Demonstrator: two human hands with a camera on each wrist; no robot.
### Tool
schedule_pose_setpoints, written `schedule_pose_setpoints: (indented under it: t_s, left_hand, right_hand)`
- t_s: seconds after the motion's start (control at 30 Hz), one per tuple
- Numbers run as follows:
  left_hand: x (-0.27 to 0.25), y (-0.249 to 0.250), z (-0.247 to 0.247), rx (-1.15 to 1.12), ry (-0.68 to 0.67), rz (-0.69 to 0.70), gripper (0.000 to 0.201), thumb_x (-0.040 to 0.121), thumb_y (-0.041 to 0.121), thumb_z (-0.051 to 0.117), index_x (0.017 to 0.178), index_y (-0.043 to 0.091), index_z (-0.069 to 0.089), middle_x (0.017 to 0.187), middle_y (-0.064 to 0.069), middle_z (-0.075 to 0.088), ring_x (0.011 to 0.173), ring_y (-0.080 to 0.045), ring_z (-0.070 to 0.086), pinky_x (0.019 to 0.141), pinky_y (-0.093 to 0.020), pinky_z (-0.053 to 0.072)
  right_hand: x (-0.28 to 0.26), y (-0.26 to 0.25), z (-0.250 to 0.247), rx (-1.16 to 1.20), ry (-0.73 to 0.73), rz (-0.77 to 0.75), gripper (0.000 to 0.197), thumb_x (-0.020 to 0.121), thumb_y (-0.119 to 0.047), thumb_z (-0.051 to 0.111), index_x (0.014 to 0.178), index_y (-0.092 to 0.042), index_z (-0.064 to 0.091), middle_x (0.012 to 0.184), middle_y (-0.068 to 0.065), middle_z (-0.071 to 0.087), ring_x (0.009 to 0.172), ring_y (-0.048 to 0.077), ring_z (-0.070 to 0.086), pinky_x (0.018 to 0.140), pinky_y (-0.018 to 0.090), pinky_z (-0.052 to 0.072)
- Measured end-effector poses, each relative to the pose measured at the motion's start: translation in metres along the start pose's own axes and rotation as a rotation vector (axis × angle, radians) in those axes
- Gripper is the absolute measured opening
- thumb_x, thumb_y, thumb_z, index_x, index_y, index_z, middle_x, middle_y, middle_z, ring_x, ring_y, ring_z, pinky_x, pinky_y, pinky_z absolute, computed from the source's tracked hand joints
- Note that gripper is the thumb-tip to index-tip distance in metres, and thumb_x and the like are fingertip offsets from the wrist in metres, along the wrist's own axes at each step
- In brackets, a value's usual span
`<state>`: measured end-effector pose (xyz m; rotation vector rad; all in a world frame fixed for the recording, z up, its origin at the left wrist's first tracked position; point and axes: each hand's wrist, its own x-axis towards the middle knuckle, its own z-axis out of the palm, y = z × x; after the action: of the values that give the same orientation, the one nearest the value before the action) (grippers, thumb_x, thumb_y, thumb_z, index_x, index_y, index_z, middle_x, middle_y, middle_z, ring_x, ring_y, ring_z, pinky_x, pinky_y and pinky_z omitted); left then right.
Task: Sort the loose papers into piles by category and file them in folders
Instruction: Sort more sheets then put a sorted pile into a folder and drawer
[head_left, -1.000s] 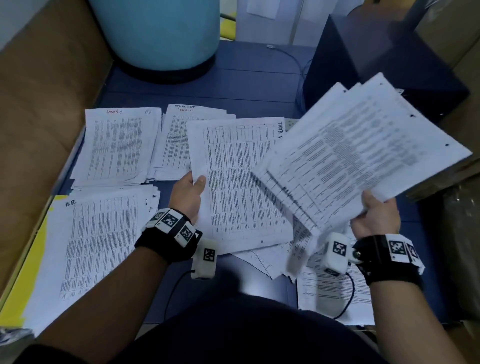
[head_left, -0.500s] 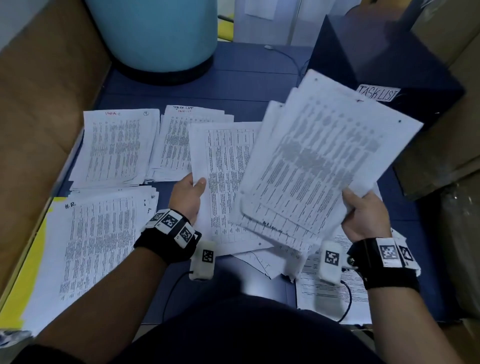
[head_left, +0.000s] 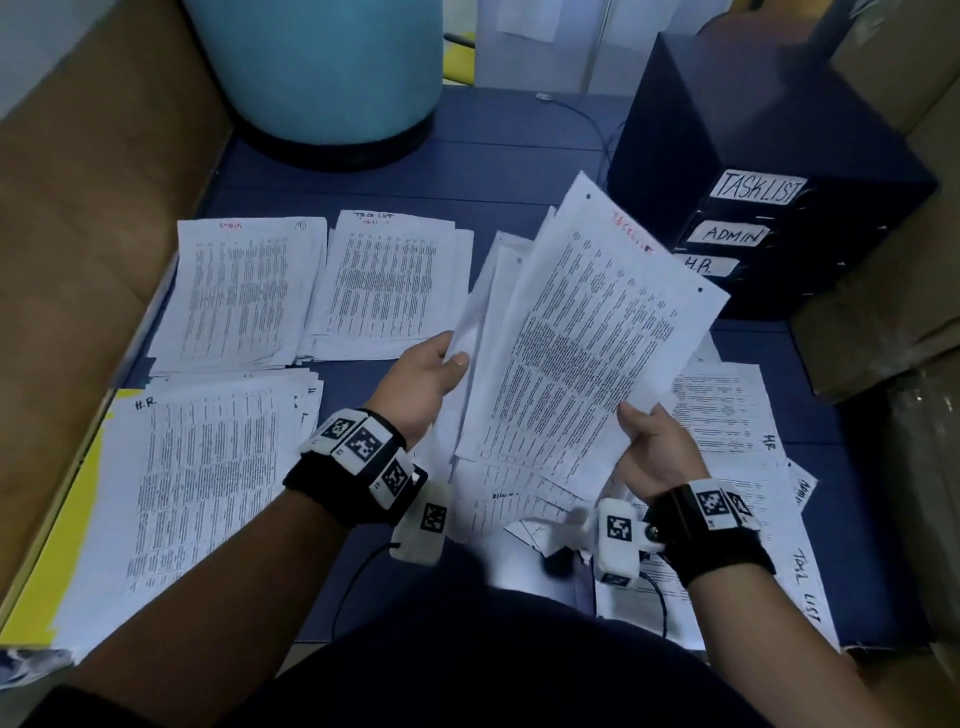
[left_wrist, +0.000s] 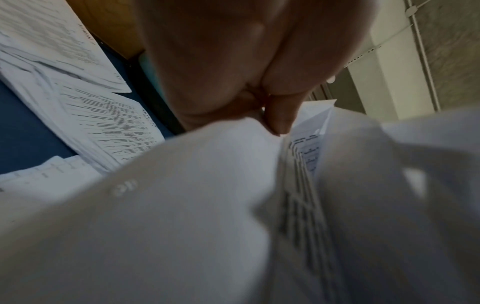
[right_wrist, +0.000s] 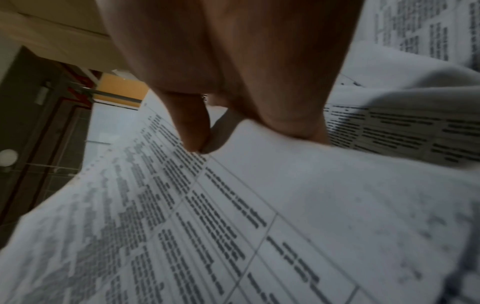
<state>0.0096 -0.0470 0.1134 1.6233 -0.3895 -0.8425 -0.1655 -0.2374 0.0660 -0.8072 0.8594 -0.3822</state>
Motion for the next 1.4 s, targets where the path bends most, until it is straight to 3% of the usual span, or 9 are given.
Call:
schedule_pose_setpoints:
  t_s: [0.2, 0.3, 0.4, 0.5, 0.6, 0.77, 1.03, 1.17, 1.4]
  left_hand:
    - [-0.001, 0.005, -0.003, 0.025, 0.104, 0.035, 0.03, 0.096, 0.041, 0.048, 0.108, 0.019, 0.064, 0.089, 0.005, 0.07, 0.078, -0.011, 0.065, 0.078, -0.032, 0.052]
    - [-0.007, 0.009, -0.001, 0.049, 0.138, 0.053, 0.043, 0.098, 0.049, 0.04, 0.094, 0.01, 0.059, 0.071, 0.006, 0.059, 0.061, -0.011, 0.052, 0.06, -0.031, 0.042]
    - [-0.012, 0.015, 0.006, 0.089, 0.18, 0.074, 0.06, 0.096, 0.051, 0.038, 0.133, 0.004, 0.044, 0.131, -0.014, 0.055, 0.121, -0.025, 0.053, 0.104, -0.045, 0.041]
    - [-0.009, 0.021, 0.011, 0.087, 0.262, 0.244, 0.027, 0.094, 0.017, 0.057, 0.118, 0.029, 0.052, 0.116, 0.004, 0.063, 0.107, -0.008, 0.06, 0.098, -0.039, 0.049]
    - [-0.01, 0.021, 0.014, 0.037, 0.34, 0.343, 0.042, 0.089, 0.0, 0.056, 0.107, 0.038, 0.051, 0.111, 0.003, 0.065, 0.105, -0.012, 0.063, 0.097, -0.038, 0.05]
    - [-0.008, -0.012, 0.02, 0.076, 0.337, 0.263, 0.041, 0.088, -0.001, 0.057, 0.114, 0.028, 0.044, 0.113, -0.003, 0.064, 0.106, -0.017, 0.063, 0.092, -0.038, 0.052]
    - [0.002, -0.045, 0.035, 0.192, 0.335, 0.198, 0.026, 0.096, -0.001, 0.044, 0.118, 0.013, 0.043, 0.108, -0.001, 0.06, 0.094, -0.007, 0.057, 0.078, -0.012, 0.043]
    - [0.004, -0.046, 0.035, 0.187, 0.363, 0.178, 0.029, 0.096, 0.0, 0.043, 0.119, 0.018, 0.043, 0.103, 0.01, 0.057, 0.093, 0.005, 0.054, 0.076, -0.009, 0.042]
    - [0.007, -0.067, 0.028, 0.375, 0.328, 0.082, 0.025, 0.095, 0.001, 0.042, 0.118, 0.004, 0.052, 0.103, -0.003, 0.059, 0.091, -0.017, 0.054, 0.075, -0.022, 0.042]
  right_hand:
    - [-0.002, -0.009, 0.003, -0.194, -0.079, -0.105, 0.043, 0.096, 0.009, 0.04, 0.134, -0.008, 0.052, 0.121, 0.011, 0.067, 0.111, 0.028, 0.065, 0.087, 0.044, 0.056]
    - [-0.004, -0.021, 0.009, -0.353, -0.007, -0.251, 0.038, 0.092, 0.01, 0.049, 0.122, -0.013, 0.055, 0.111, 0.008, 0.07, 0.102, 0.025, 0.068, 0.086, 0.046, 0.056]
    - [-0.009, -0.034, 0.02, -0.512, 0.044, -0.415, 0.035, 0.089, 0.003, 0.058, 0.112, -0.023, 0.05, 0.11, 0.007, 0.067, 0.103, 0.025, 0.065, 0.095, 0.049, 0.052]
    - [-0.015, -0.046, 0.031, -0.551, 0.028, -0.577, 0.038, 0.088, 0.002, 0.061, 0.106, -0.03, 0.051, 0.1, -0.003, 0.066, 0.095, 0.014, 0.064, 0.091, 0.038, 0.053]
    - [-0.019, -0.051, 0.034, -0.512, -0.014, -0.658, 0.038, 0.088, 0.007, 0.06, 0.1, -0.028, 0.053, 0.094, -0.008, 0.065, 0.086, 0.003, 0.063, 0.084, 0.027, 0.052]
    - [-0.009, -0.029, 0.016, -0.603, -0.015, -0.56, 0.032, 0.083, -0.005, 0.067, 0.101, -0.026, 0.052, 0.101, 0.012, 0.064, 0.094, 0.027, 0.063, 0.087, 0.045, 0.053]
    - [0.009, -0.001, 0.002, -0.784, 0.012, -0.362, 0.036, 0.096, -0.005, 0.051, 0.131, -0.012, 0.047, 0.115, 0.002, 0.061, 0.107, 0.019, 0.057, 0.078, 0.022, 0.045]
    - [0.008, -0.007, 0.006, -0.629, 0.014, -0.371, 0.038, 0.096, -0.003, 0.049, 0.132, -0.014, 0.05, 0.119, 0.001, 0.064, 0.108, 0.014, 0.061, 0.093, 0.03, 0.048]
    - [0.018, 0.016, -0.003, -0.866, -0.038, -0.188, 0.035, 0.093, -0.004, 0.051, 0.126, -0.016, 0.047, 0.113, 0.004, 0.06, 0.107, 0.024, 0.057, 0.092, 0.041, 0.048]
